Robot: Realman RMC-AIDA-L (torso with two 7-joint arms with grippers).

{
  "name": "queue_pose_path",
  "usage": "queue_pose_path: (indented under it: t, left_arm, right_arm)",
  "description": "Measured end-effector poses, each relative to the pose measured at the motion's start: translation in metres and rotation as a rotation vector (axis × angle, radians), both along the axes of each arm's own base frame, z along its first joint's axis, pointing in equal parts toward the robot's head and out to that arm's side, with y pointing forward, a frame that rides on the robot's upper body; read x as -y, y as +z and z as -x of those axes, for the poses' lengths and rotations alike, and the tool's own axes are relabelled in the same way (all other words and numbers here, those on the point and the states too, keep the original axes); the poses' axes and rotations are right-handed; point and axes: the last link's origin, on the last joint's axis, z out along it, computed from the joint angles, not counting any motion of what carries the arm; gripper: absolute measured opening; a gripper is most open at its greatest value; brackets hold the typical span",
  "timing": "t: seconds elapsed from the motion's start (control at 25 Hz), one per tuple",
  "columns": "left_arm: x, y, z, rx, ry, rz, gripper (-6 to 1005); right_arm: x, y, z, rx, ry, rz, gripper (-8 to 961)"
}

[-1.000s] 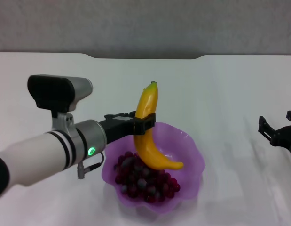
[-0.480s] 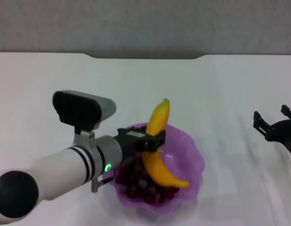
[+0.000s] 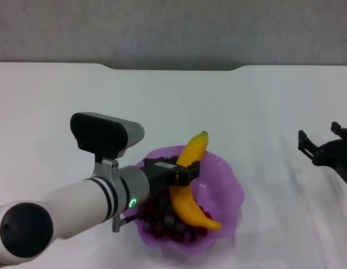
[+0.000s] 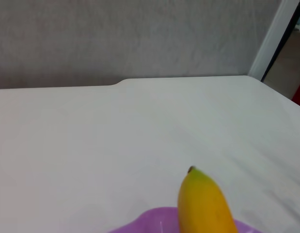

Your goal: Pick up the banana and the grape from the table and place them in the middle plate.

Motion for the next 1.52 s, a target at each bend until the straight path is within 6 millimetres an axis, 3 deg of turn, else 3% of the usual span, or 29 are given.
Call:
queue_pose_path:
  t: [0.16,0.44,0.68,0.84,1.04,1.24,1.52]
  left_arm:
    - [0.002,0.001,0.000,0.003,-0.002,-0.003,522]
    - [0.011,0.015,-0.009,0.031,-0.055,-0.052,758]
    - [0.012,0.053,-0.006,0.020,-0.100,-0.184,861]
    - [0.002,0.088,0.019,-0.080,-0.093,-0.368,912]
    - [-0.001,0.113,0.060,-0.168,0.008,-0.585,909]
    - [0.009,0.110,0.097,-0.221,0.078,-0.726,908]
    - [0.024,0.104,0.133,-0.029,0.048,-0.809,908]
  right_arm:
    - [0.001,0.001,-0.002,0.000,-0.006,-0.002,830]
    - [0.003,0.001,-0.004,0.001,-0.015,-0.004,830]
    - [0.003,0.001,-0.004,0.002,-0.012,-0.005,830]
    - [0.002,0.002,-0.003,0.024,-0.001,-0.009,830]
    - [0.001,0.002,-0.001,0.037,0.012,-0.013,829]
    - [0.001,0.006,0.000,0.049,0.030,-0.035,829]
    - [0.000,0.014,0.003,0.058,0.066,-0.090,829]
